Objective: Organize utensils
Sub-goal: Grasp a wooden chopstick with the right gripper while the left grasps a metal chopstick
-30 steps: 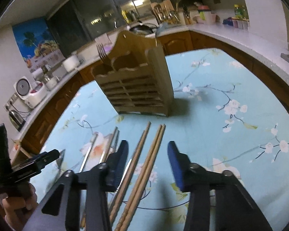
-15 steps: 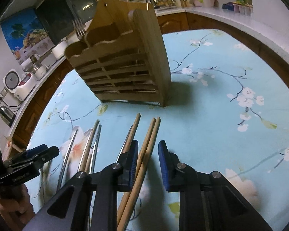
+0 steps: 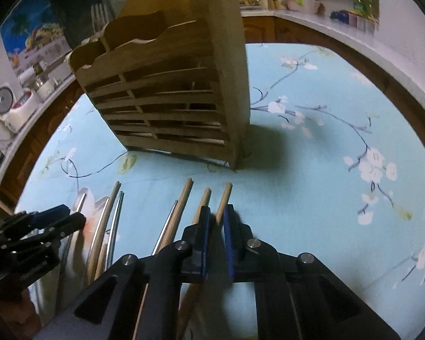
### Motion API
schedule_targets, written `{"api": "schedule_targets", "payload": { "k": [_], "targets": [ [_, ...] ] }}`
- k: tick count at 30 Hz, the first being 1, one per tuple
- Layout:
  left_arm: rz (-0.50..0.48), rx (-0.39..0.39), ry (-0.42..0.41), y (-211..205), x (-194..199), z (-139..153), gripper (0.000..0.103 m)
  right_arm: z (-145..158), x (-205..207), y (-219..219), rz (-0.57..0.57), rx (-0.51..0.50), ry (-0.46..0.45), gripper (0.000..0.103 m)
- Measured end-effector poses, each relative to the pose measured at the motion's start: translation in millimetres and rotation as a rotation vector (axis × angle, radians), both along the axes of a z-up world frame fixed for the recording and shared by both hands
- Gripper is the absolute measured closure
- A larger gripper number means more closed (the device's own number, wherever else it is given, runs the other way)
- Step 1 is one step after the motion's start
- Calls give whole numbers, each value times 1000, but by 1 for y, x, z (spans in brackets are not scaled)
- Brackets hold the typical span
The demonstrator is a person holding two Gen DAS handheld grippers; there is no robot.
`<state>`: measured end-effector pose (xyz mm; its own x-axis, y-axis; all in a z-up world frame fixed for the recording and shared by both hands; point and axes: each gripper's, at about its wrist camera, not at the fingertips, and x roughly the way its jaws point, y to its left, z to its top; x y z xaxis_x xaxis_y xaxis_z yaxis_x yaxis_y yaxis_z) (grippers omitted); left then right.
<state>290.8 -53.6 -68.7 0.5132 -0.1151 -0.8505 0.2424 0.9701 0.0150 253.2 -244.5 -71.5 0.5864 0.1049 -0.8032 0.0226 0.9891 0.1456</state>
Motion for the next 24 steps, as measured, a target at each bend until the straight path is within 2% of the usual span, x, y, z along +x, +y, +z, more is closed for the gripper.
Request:
{"api": "schedule_targets", "payload": {
  "k": [2, 5, 9, 12, 24],
  "targets": [
    [-9, 10, -9, -4, 0, 0, 98, 0, 2, 4, 12, -25, -5, 94],
    [-7, -4, -15, -1, 1, 1, 98, 1, 0, 5, 24, -36, -5, 95],
    [8, -69, -12, 10, -5, 6, 99, 4, -6, -7, 17, 63, -1, 98],
    [17, -112, -26, 19, -14, 15, 99, 11, -13, -10, 18, 99, -19, 98],
    [25, -282, -130, 48, -59, 79, 99, 74, -53, -17, 59, 193, -152, 98]
  ]
}}
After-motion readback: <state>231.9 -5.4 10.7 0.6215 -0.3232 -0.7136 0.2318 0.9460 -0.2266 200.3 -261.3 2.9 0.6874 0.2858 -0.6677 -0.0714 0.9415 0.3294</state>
